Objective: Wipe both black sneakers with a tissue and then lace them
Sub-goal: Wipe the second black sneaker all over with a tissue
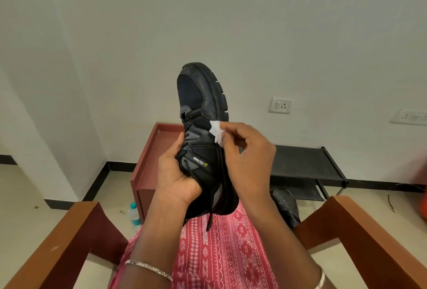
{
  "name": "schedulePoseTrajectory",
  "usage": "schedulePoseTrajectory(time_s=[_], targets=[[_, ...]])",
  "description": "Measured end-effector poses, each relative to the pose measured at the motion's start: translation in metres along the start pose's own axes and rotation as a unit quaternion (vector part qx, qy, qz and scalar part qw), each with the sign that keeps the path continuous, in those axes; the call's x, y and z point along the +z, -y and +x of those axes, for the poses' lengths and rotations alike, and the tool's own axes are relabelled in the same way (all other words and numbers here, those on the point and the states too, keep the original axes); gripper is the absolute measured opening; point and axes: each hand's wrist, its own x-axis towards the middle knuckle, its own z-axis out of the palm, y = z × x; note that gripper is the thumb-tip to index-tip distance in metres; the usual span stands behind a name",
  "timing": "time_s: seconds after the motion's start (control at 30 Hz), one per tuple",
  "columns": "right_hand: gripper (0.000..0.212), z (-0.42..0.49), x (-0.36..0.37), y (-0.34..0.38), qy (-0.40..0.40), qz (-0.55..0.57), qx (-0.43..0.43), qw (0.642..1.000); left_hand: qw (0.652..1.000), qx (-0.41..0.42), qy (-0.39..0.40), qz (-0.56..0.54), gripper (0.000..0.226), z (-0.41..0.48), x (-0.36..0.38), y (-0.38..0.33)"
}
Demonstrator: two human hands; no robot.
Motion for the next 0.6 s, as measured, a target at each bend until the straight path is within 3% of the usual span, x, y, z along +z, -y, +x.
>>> schedulePoseTrajectory(time_s=[0.1,0.2,0.4,0.6], targets=[[0.018,-0.016,-0.005,-0.004,0.045,-0.054,-0.02,0.997,1.0,0.007,-0.004,-0.016,0.046,0.002,-0.006,-0.01],[0.016,-0.038,-0.016,-0.01,0.123,-0.096,0.007,0.988,1.0,0.027,0.003,-0.011,0.039,0.002,-0.008,-0.015],[0.014,-0.011,-0.028,0.006,0.194,-0.136,0.051,0.97,1.0,0.003,0.009,-0.009,0.044,0.0,-0.005,-0.008],[0.014,0.018,-0.009,0.015,0.055,-0.036,-0.007,0.998,0.999,0.013,0.018,-0.025,0.05,0.003,-0.003,-0.004]])
